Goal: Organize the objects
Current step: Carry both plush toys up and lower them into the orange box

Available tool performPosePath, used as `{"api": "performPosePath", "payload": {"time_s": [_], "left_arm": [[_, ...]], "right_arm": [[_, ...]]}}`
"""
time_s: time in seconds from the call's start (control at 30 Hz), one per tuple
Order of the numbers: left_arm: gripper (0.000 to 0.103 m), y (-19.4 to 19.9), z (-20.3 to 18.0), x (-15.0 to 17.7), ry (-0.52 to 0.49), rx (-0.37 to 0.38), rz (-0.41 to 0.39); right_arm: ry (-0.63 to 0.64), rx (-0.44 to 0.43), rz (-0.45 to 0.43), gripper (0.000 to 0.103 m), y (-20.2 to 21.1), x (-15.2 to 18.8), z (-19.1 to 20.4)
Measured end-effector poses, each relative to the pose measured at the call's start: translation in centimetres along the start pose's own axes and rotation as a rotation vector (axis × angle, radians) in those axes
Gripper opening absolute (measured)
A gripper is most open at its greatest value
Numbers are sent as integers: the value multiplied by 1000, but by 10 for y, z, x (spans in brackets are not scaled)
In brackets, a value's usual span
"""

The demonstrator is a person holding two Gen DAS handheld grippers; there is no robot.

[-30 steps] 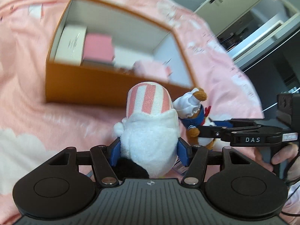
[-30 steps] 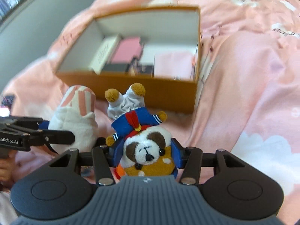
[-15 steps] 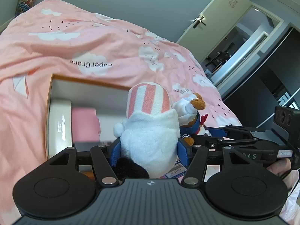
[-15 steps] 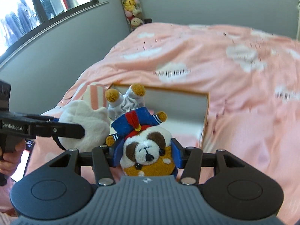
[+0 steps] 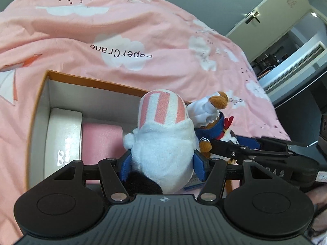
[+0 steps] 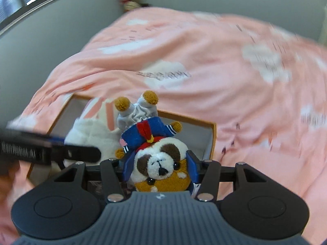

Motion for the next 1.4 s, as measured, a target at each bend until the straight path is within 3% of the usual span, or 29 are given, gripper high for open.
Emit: {"api": "performPosePath", "payload": {"time_s": [0.1,0.23,0.5,0.77,0.9,1.0,1.1,1.33,1.4], "left_arm": [[69,-19,2,-2,-18,-13,22],[69,-38,6,-4,-31,-17,59],[68,-62,14,-7,-33,-60,100],[68,-67,17,-4,-55,-73,161],[69,-65,14,-10,-53,-58,123],[70,-70,11,-10,-76,-79,138],[71,-76,11,-10,-89,-122,144],[77,-56,9,-7,-131,-106,93],[79,-46,7,-9,-138,-89,75]], "right_arm": [[-118,17,50,55,-20,2,-9],[-181,44,97,55,-39,4,-12],[-178,43,111,55,-61,6,-15],[-171,12,205,55,-63,10,-11],[-205,20,160,55,-57,12,-12],[-231,43,110,55,-52,9,-15],[-203,56,124,58,-59,7,-13],[-136,52,111,60,-55,7,-8],[-119,50,95,65,-49,7,-8]]}}
Point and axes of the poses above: each gripper's, at about its wrist camera, not at the fingertips, and y roughly against the way its jaws point, z to its left, x to its underside, the point moved 1 cm from there along -y, roughly the way its jaws point, and after that the axes turned 15 degrees about y, right-handed, at the moved point
